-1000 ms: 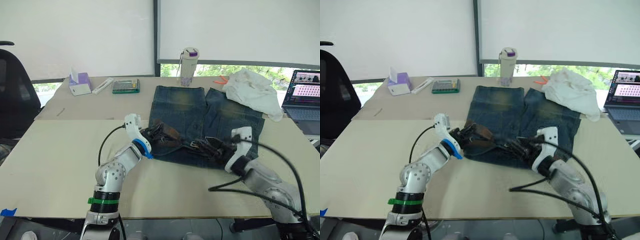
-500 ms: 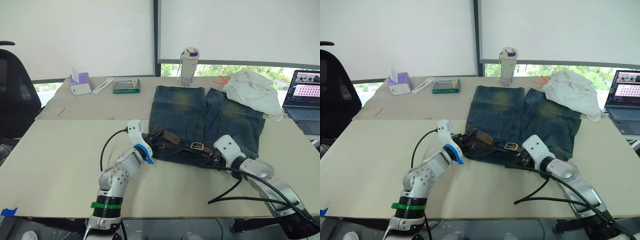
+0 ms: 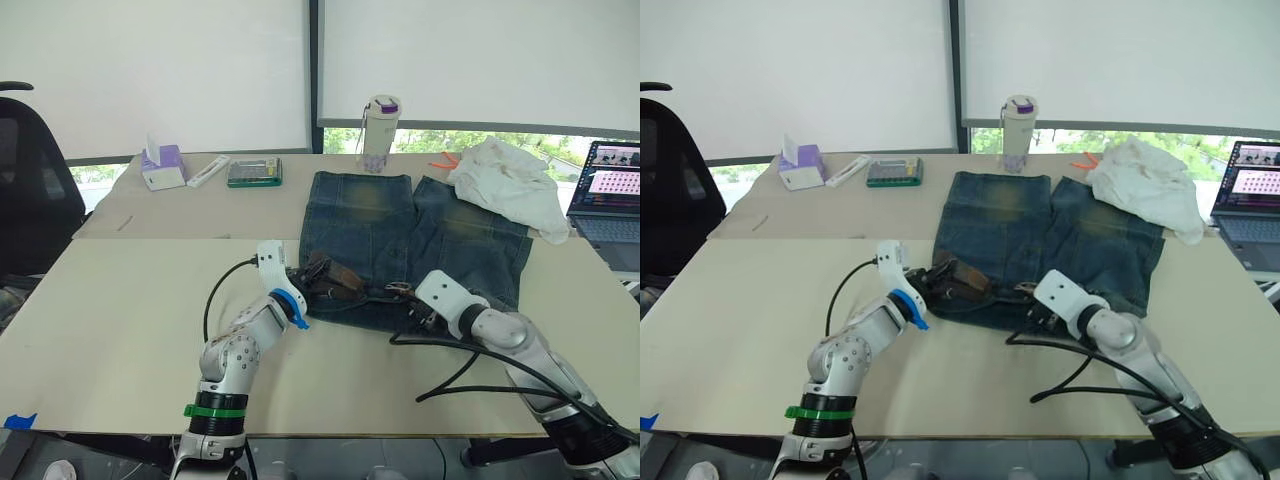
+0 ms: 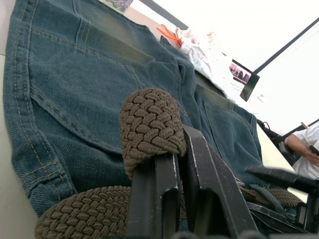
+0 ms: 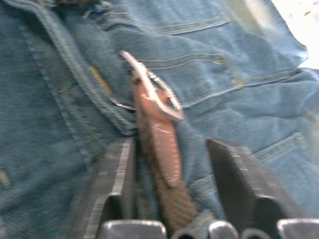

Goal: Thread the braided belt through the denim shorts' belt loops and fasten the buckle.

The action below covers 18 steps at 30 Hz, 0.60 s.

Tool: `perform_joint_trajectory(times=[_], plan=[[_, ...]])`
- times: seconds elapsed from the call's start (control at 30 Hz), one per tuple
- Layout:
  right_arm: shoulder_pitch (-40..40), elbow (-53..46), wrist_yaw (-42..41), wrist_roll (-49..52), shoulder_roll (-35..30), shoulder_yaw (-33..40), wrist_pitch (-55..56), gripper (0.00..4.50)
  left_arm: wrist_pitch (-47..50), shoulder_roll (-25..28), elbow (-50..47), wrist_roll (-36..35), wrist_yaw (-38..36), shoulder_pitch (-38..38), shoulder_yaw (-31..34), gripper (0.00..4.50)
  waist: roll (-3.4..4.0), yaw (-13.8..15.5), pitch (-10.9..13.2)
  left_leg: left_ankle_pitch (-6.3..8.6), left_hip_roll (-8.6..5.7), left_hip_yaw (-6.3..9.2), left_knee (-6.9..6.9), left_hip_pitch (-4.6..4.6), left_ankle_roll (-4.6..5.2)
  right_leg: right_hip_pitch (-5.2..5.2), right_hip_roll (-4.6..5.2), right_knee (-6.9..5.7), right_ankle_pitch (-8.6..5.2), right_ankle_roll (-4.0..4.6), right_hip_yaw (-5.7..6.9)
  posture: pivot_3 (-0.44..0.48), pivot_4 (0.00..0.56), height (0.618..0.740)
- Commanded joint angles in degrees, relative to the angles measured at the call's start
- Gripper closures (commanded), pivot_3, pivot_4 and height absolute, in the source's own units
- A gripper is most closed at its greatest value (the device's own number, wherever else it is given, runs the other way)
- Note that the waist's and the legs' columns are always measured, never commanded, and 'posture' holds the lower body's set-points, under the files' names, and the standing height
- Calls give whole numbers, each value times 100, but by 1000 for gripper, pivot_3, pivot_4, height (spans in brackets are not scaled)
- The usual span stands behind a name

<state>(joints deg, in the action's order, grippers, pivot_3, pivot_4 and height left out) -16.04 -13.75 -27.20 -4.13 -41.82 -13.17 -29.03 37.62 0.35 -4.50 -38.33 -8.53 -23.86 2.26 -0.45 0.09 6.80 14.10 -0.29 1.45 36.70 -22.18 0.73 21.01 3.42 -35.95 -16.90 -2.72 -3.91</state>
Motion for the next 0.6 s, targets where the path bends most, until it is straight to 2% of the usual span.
perform_joint_trajectory(times=[0.03,0.1,0.13,0.23,0.3,0.37,0.43,0.6], plan=[[111,-301,-121,-290,-193,57,-237,3698,-48,-26,-103,56,-63,-67,43,4500,0,16,0,0,0,0,0,0,0,0,1,0,0,0,0,0,150,740],[171,-399,-152,-326,-170,120,-290,4371,-54,-39,-76,72,-70,-92,43,4500,0,34,0,0,-1,0,1,-1,0,0,2,0,0,0,0,0,150,740],[197,-454,-141,-320,-122,177,-322,4480,-54,-40,-66,76,-77,-99,45,4500,0,38,0,0,-1,0,2,-1,0,0,2,1,0,0,0,0,150,740],[268,-543,-9,-268,76,371,-393,4480,-58,-32,-19,107,-107,-132,36,4500,0,46,0,0,-1,0,2,0,0,0,1,-1,0,0,0,0,150,740],[327,-542,211,-99,438,620,-349,4480,-53,-56,41,103,-133,-176,43,4500,-2,49,-1,0,-1,1,2,0,0,0,1,-2,0,0,1,0,150,740],[361,-536,545,269,1122,1025,-217,4480,-24,-179,172,15,-78,-306,131,4500,-6,43,-2,0,-1,1,2,1,0,1,1,-4,0,0,0,0,150,740],[405,-515,795,493,1675,1294,49,4480,10,-358,356,-101,18,-486,259,4500,-7,28,-2,0,3,1,2,2,0,1,-3,-7,1,1,-1,0,150,740],[598,-323,1096,619,2435,1411,994,4480,62,-1075,984,-613,736,-1004,985,4500,-9,25,-4,0,1,2,2,0,-1,2,-1,-13,1,0,1,0,150,740]])
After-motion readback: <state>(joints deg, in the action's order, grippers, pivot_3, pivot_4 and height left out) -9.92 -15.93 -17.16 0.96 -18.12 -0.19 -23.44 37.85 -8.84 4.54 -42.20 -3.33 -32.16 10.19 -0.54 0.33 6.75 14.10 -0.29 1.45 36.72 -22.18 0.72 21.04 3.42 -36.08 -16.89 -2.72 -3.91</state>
